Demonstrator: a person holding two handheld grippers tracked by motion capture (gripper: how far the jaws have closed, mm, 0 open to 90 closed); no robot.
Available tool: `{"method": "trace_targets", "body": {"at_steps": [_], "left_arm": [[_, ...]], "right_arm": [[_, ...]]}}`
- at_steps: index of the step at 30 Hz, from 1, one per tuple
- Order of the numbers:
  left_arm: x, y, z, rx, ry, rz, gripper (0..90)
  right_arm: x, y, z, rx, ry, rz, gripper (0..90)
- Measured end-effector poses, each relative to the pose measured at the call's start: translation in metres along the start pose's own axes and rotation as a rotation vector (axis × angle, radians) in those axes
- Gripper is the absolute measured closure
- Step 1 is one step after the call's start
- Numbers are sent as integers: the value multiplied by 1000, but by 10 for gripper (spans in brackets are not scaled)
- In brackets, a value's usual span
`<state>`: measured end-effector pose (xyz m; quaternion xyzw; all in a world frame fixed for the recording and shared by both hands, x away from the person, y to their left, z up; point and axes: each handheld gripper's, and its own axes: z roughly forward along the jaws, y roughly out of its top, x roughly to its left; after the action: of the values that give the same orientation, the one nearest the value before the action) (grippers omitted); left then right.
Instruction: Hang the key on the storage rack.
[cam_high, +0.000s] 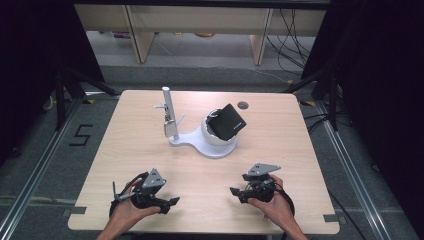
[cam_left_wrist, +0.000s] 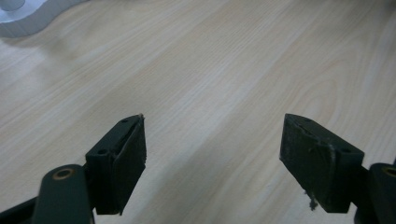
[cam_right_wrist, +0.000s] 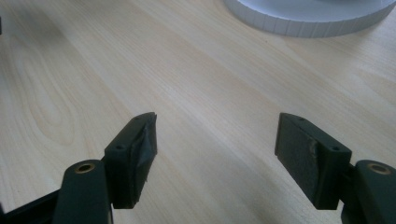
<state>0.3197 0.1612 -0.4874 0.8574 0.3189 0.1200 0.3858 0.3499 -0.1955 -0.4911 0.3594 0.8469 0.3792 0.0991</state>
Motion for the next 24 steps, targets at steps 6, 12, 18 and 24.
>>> {"method": "trace_targets", "body": {"at_steps": [6,12,18,24], "left_arm": [[-11,-14,0,9,18,23,202],[-14,-24,-1,-25,12,-7,177],[-11,-25,-1,-5,28,6,176],[-11,-26,0,12,32,16,176]], "right_arm": [[2,0,2,-15,1,0,294],[5,0,3,-7,3,-9,202],[6,1,4,-16,3,-13,180],[6,1,5,-16,2,-19,180]]}}
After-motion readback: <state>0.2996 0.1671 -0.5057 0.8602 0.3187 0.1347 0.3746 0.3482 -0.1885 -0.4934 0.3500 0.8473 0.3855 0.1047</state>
